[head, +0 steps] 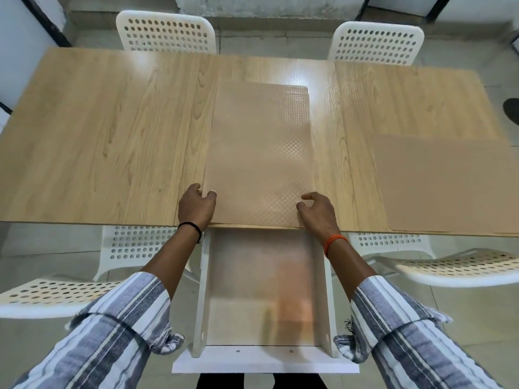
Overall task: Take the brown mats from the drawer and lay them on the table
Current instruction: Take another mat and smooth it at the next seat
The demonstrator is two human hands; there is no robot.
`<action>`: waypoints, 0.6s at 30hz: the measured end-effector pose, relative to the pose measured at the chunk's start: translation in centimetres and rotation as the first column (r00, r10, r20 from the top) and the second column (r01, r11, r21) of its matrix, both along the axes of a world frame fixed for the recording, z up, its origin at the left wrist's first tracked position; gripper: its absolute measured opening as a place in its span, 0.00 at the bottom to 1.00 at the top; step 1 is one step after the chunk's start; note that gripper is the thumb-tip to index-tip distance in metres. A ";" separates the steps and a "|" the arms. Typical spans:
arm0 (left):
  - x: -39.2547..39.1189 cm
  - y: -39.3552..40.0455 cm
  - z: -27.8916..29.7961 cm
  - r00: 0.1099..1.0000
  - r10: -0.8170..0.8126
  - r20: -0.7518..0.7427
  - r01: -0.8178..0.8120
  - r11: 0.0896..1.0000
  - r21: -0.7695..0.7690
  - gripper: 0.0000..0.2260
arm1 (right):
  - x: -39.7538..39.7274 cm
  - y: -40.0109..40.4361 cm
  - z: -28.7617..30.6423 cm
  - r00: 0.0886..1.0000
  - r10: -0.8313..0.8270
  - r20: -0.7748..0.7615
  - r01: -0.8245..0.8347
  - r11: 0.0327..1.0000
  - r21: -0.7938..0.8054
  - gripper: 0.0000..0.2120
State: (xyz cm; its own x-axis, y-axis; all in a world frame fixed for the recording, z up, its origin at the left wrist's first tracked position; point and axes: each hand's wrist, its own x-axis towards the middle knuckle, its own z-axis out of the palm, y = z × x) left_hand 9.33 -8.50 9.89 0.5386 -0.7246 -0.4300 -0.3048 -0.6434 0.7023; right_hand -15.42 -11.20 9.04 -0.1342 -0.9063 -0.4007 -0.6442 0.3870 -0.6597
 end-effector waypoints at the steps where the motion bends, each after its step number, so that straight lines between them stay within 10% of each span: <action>1: 0.1 -0.1 0.0 1.000 0.009 0.006 -0.009 1.000 -0.006 0.24 | -0.1 0.0 0.0 1.000 -0.005 -0.006 0.005 1.000 -0.008 0.17; 14: 1.0 -0.4 -0.1 0.988 -0.032 0.150 0.040 0.998 -0.054 0.13 | -1.0 -1.0 0.9 0.976 -0.177 0.123 0.183 0.982 -0.038 0.31; 18: 1.4 -0.5 -0.1 0.989 -0.047 0.139 0.063 0.992 -0.110 0.11 | -1.3 -2.0 0.9 0.973 -0.153 0.173 0.141 0.987 0.077 0.19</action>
